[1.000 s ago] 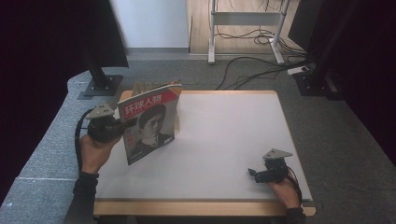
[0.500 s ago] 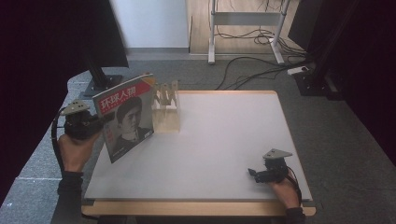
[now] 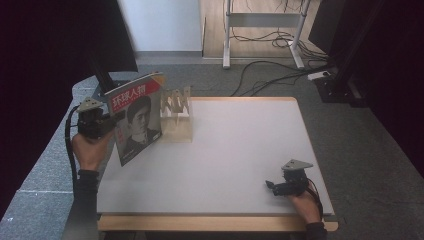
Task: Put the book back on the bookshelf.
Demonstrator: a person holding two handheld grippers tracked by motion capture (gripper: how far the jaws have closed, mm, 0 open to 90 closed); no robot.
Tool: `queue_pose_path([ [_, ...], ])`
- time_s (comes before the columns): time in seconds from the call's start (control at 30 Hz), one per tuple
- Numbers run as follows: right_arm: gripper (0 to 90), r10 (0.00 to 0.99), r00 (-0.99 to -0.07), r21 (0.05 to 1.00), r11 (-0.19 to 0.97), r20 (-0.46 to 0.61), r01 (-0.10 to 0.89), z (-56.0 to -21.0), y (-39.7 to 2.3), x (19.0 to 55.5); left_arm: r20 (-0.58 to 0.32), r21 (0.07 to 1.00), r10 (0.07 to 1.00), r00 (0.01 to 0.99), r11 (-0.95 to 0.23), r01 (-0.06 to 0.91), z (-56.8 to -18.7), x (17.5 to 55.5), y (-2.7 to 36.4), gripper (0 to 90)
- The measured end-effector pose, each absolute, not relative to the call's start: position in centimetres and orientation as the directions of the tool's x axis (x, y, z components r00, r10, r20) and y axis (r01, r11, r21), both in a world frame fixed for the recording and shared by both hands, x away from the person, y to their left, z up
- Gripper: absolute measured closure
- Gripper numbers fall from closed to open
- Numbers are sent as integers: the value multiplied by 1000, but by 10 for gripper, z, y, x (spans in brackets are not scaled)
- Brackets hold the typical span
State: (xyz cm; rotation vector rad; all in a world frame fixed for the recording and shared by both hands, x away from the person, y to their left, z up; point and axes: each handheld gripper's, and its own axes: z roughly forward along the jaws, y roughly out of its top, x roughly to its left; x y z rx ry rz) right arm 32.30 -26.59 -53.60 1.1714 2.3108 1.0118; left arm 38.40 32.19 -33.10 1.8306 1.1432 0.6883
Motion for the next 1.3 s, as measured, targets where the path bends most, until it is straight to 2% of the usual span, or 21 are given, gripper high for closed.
queue_pose_path([
  [0.33,47,805,-593,734,401,3,548,-536,-266,323,-8,895,906,423,-182,406,-353,403,313,870],
  [0.5,47,805,-593,734,401,4,549,-536,-266,323,-27,860,885,464,-216,462,-351,401,320,861],
  [0.53,47,805,-593,734,401,3,549,-536,-266,323,-11,834,877,480,-256,489,-349,398,321,859],
  [0.77,47,805,-594,733,402,3,548,-536,-266,323,-37,768,871,489,-289,572,-349,395,327,852],
  [1.1,47,805,-593,734,400,5,549,-536,-266,323,-14,822,912,409,-222,525,-347,399,324,873],
  [1.3,47,806,-592,734,399,5,549,-536,-266,323,-27,838,918,396,-195,509,-348,408,317,872],
])
